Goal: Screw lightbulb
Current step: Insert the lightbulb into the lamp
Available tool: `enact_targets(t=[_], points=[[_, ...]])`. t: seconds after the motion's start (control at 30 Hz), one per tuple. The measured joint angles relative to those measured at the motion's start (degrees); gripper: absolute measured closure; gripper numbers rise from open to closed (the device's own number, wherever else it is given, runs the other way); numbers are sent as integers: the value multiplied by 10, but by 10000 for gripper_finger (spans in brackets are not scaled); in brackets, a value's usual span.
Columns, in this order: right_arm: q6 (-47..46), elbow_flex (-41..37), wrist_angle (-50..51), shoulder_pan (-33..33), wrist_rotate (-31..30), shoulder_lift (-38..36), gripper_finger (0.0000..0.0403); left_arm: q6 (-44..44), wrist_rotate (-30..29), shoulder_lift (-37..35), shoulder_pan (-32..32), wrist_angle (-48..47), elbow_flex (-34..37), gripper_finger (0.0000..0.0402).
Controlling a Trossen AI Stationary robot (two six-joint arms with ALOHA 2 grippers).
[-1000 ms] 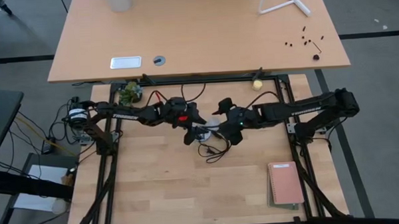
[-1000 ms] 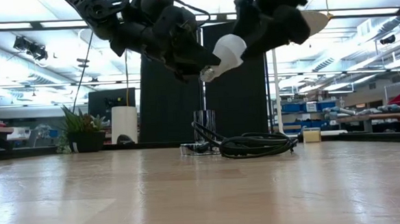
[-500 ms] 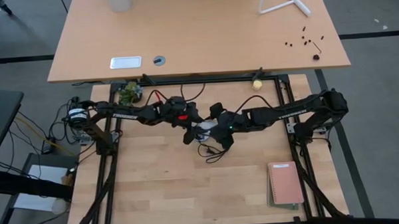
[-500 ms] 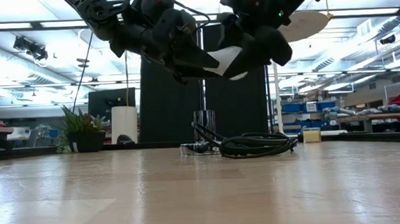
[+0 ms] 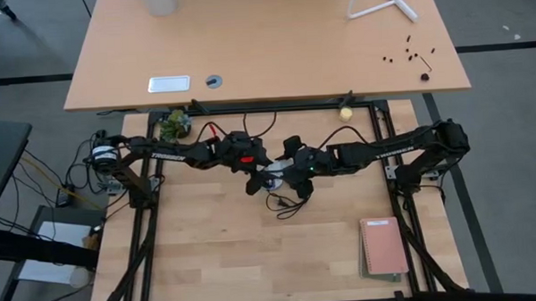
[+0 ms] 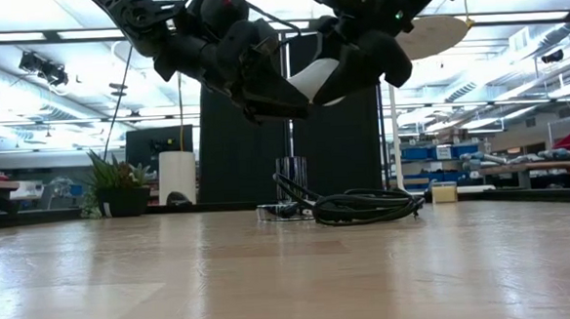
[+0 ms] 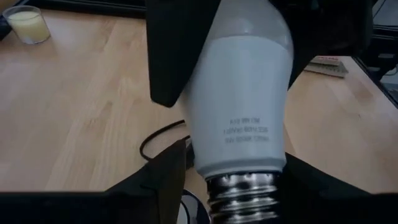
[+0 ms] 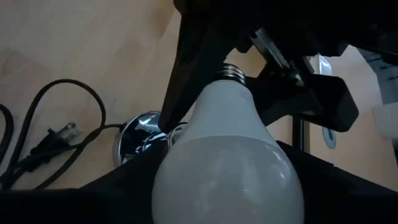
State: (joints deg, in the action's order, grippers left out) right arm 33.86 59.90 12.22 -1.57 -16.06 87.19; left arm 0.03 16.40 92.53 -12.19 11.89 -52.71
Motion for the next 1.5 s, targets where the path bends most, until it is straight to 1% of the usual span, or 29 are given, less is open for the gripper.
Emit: enact_targets(t=[0.13, 0.2, 0.37, 0.47, 0.57, 0.63, 0.7, 0.8, 0.87, 0.97, 1.0, 1.27, 1.5], points=[[-12, 0, 32, -1, -19, -23, 122, 15, -1, -1, -1, -7, 0, 209], [-25, 0, 48, -1, -20, -41, 125, 21, -15, -9, -1, -27, 0, 209], [-79, 0, 83, -1, -22, -81, 125, 54, -118, -55, 4, -71, 0, 209], [-134, 0, 123, 8, -22, -92, 124, 73, -167, -77, 26, -65, 4, 209], [-211, 0, 145, 25, -21, -92, 124, 118, -214, -74, 61, -52, 5, 209], [-262, 0, 143, 36, -5, -85, 124, 158, -252, -57, 87, -18, 5, 209], [-294, 0, 141, 43, 22, -78, 124, 194, -308, -43, 111, 2, 6, 209], [-337, 0, 136, 45, 31, -73, 124, 231, -400, -25, 137, 41, 6, 209], [-371, 1, 121, 45, 36, -68, 124, 252, -429, -21, 147, 55, 5, 209], [-401, 0, 116, 46, 86, -68, 124, 262, -441, -13, 151, 67, 3, 209], [-409, 0, 108, 45, 92, -68, 124, 264, -444, -12, 153, 63, 4, 209], [-456, 0, 67, 47, 103, -67, 124, 265, -442, -10, 161, 72, 4, 209], [-478, 0, 23, 59, 105, -67, 124, 235, -449, -10, 164, 67, 4, 209]])
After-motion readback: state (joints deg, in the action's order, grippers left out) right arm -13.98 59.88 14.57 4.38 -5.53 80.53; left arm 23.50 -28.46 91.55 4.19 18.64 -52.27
